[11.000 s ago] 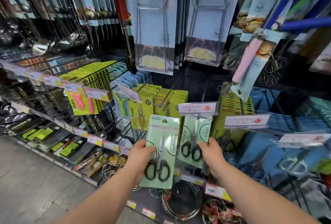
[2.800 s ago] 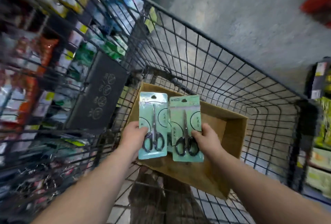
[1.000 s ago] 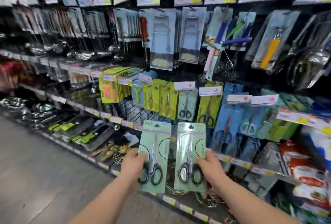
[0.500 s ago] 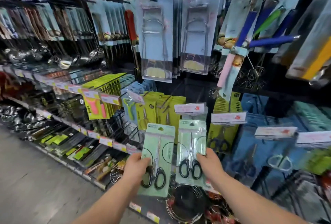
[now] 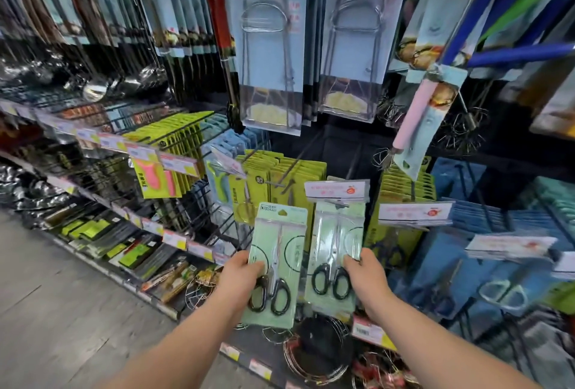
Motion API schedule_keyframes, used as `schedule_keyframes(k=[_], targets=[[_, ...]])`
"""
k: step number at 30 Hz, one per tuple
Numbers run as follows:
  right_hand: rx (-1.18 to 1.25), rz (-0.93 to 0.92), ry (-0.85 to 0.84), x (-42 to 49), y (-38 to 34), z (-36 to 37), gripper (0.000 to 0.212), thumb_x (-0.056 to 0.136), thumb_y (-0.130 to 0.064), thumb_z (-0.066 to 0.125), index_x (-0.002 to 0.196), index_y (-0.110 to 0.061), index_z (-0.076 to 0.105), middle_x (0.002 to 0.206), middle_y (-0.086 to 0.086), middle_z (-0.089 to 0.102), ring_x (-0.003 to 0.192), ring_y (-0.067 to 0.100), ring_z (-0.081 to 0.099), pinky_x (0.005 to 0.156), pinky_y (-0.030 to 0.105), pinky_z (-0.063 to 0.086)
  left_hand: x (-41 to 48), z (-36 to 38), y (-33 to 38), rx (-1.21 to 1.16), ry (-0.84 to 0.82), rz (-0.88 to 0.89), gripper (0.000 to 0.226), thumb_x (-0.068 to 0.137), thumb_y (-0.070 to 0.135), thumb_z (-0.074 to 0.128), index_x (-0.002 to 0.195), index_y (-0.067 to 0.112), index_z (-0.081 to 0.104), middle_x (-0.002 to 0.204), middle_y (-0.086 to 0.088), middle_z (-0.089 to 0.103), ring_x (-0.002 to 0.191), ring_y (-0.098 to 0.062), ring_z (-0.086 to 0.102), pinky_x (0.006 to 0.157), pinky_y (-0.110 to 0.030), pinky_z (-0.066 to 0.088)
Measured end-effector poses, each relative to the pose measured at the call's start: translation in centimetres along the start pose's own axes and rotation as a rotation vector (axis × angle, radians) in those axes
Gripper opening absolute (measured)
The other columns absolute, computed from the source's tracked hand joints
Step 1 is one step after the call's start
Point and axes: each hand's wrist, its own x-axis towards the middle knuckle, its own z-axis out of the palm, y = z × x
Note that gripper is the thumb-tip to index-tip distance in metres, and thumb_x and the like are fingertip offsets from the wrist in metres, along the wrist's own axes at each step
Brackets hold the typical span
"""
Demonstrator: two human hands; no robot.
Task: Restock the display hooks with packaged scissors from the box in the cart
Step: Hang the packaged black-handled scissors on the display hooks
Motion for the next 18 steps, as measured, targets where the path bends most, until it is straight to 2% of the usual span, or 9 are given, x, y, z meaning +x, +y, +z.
schedule_keyframes(k=[2,4,6,7,8,11,12,15,18], targets=[[0.011,0.013,0.008,0.7,-0.3,0.0,0.042,0.096,-0.023,0.044,0.131,0.000,0.038,0.114,0.004,0.046,0.107,0.022,0.045,0.083,0.030,0.030,0.5,0.0,0.0,0.007,-0.003,0.005,0.029,0.089,0.007,0.054,0.117,0.004,0.057,0.104,-0.013,0.068,0.097,-0.030,0.064,0.092,-0.045,0.051],[0.047,0.023,0.012,1.4,-0.7,0.0,0.054,0.096,-0.027,0.044,0.144,-0.004,0.031,0.131,0.007,0.044,0.121,0.024,0.043,0.093,0.034,0.034,1.0,0.0,-0.3,0.001,-0.012,0.007,0.028,0.088,0.008,0.054,0.116,0.005,0.057,0.104,-0.013,0.068,0.098,-0.031,0.063,0.093,-0.045,0.051],[0.088,0.049,0.020,2.1,-1.1,0.0,0.060,0.099,-0.033,0.041,0.149,-0.007,0.022,0.151,0.009,0.031,0.138,0.027,0.032,0.109,0.039,0.029,1.6,0.0,-0.7,-0.005,-0.021,0.020,0.039,0.083,0.015,0.057,0.120,0.005,0.056,0.110,-0.013,0.068,0.101,-0.032,0.063,0.095,-0.049,0.050],[0.096,0.051,0.031,2.5,-1.1,0.0,0.061,0.099,-0.036,0.040,0.149,-0.007,0.021,0.155,0.009,0.026,0.141,0.028,0.028,0.112,0.040,0.026,2.0,-0.1,-1.1,-0.019,-0.022,0.019,0.049,0.077,0.020,0.058,0.124,0.006,0.054,0.114,-0.013,0.067,0.103,-0.032,0.063,0.096,-0.050,0.049],[0.097,0.041,0.050,3.1,-1.1,0.0,0.062,0.098,-0.038,0.041,0.149,-0.007,0.022,0.155,0.010,0.025,0.141,0.030,0.028,0.112,0.040,0.026,2.4,-0.2,-1.4,-0.018,-0.038,0.007,0.053,0.075,0.022,0.058,0.126,0.008,0.053,0.116,-0.012,0.066,0.104,-0.032,0.063,0.096,-0.051,0.050],[0.075,0.039,0.103,4.4,-1.4,0.0,0.060,0.098,-0.039,0.041,0.148,-0.008,0.026,0.154,0.012,0.028,0.139,0.032,0.030,0.111,0.041,0.028,2.6,-0.5,-1.5,-0.007,-0.062,0.013,0.029,0.086,0.010,0.054,0.114,0.009,0.059,0.105,-0.010,0.070,0.099,-0.031,0.066,0.093,-0.048,0.052],[0.071,0.054,0.111,4.9,-1.6,0.0,0.059,0.099,-0.040,0.040,0.147,-0.009,0.027,0.153,0.012,0.029,0.138,0.032,0.031,0.111,0.041,0.028,2.7,-0.6,-1.4,0.002,-0.061,0.016,0.027,0.087,0.009,0.053,0.114,0.009,0.059,0.104,-0.009,0.070,0.099,-0.030,0.066,0.093,-0.048,0.051],[0.050,0.090,0.132,6.3,-2.1,0.1,0.057,0.099,-0.039,0.039,0.147,-0.009,0.028,0.152,0.013,0.031,0.137,0.033,0.033,0.109,0.042,0.030,3.3,-0.6,-1.6,-0.016,-0.068,0.021,0.036,0.084,0.014,0.056,0.120,0.008,0.057,0.112,-0.011,0.069,0.101,-0.030,0.065,0.096,-0.049,0.050],[0.047,0.110,0.148,6.9,-2.2,0.2,0.058,0.098,-0.039,0.043,0.145,-0.008,0.031,0.148,0.014,0.038,0.133,0.034,0.038,0.106,0.041,0.033,3.6,-0.4,-1.7,-0.016,-0.096,0.031,0.031,0.087,0.008,0.054,0.118,0.008,0.059,0.108,-0.011,0.070,0.102,-0.030,0.065,0.097,-0.050,0.049]])
